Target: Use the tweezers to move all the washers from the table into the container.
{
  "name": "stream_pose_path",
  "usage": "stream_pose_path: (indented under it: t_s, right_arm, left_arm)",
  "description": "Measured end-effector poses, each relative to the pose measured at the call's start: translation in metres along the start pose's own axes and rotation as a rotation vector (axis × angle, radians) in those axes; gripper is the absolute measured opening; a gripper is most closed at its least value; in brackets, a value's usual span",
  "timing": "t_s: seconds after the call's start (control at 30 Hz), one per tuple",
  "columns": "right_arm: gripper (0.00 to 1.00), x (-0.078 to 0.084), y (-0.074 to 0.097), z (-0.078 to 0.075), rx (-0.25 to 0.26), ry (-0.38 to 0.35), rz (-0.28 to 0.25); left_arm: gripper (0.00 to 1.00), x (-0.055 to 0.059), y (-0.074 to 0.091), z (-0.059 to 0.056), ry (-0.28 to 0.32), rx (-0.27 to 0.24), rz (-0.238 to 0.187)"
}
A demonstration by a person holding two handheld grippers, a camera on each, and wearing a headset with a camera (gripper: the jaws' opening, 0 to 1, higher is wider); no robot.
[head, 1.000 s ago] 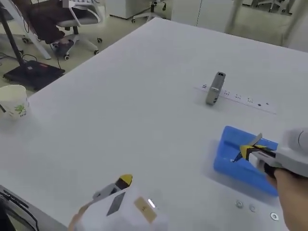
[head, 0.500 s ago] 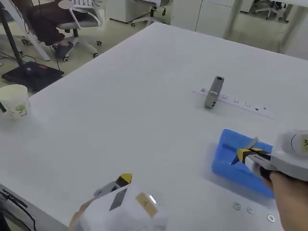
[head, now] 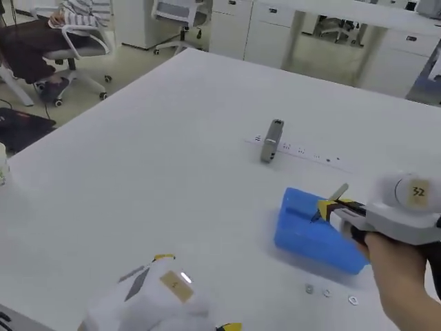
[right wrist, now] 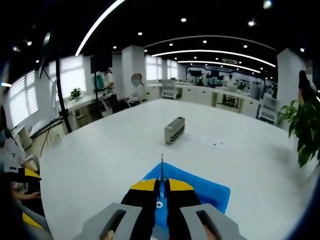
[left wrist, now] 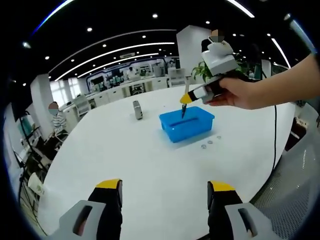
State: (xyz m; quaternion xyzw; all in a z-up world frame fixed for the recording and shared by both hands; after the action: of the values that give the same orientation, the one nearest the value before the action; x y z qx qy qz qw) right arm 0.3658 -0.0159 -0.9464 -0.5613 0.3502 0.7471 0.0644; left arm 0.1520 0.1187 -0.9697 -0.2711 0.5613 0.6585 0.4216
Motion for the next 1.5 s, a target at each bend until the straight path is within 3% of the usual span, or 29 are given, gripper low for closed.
stream_pose_path:
  t_s: [0.17,0.27,0.4,0.5,0.57,0.63,0.73,0.83,0.9,1.13,1.33,1.5]
  right_arm:
    - [0.02,-0.004,0.014,0.002,0.006,0.029,-0.009]
    - [0.03,-0.005,0.022,0.001,0.01,0.028,-0.019]
    - [0.03,-0.007,0.034,0.002,0.013,0.045,-0.022]
    - [0.03,-0.007,0.043,0.002,0.016,0.049,-0.028]
    - [0.03,-0.007,0.048,0.002,0.021,0.052,-0.029]
    - [0.03,-0.006,0.054,0.005,0.016,0.051,-0.026]
    - [0.03,-0.002,0.062,0.01,0.013,0.077,-0.01]
    - [0.03,0.003,0.068,0.014,0.01,0.079,0.0]
    - [0.03,0.006,0.071,0.017,0.006,0.089,0.009]
    - [0.03,0.013,0.077,0.024,-0.006,0.105,0.023]
    - [0.03,0.019,0.067,0.032,-0.033,0.106,0.023]
    - [0.03,0.032,0.056,0.04,-0.06,0.092,0.033]
  left_arm:
    - [0.61,-0.012,0.007,0.003,0.012,-0.026,-0.08]
    - [0.71,-0.016,0.008,0.004,0.064,-0.019,-0.109]
    - [0.86,-0.016,0.007,0.001,0.11,-0.002,-0.104]
    - [0.96,-0.021,0.011,-0.005,0.119,0.01,-0.163]
    - [0.99,-0.017,0.016,-0.007,0.108,0.008,-0.184]
    - [0.94,-0.012,0.021,-0.005,0.11,-0.011,-0.188]
    - [0.95,-0.026,0.025,-0.008,0.131,0.019,-0.281]
    - [0.93,-0.016,0.027,-0.013,0.071,0.019,-0.24]
    - [0.93,-0.017,0.029,-0.017,0.044,0.027,-0.257]
    - [0.92,-0.01,0.034,-0.013,0.03,0.019,-0.252]
    - [0.9,-0.004,0.038,-0.004,0.028,0.004,-0.233]
    - [0.89,0.001,0.048,-0.013,0.068,0.014,-0.219]
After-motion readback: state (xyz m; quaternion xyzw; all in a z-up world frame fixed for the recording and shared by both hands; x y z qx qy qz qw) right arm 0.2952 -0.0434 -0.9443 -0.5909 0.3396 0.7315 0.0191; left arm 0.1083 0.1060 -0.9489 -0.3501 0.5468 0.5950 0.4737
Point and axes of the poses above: the centre of the closed fingertips' face, and the gripper's own axes: y roughly backward along the fingers, z roughly to its left, x roughly out of its underside, the point moved 3 cm from there along y, roughly backward along the fingers, and after that the axes turned 13 degrees about -x, right-handed, at the moved point
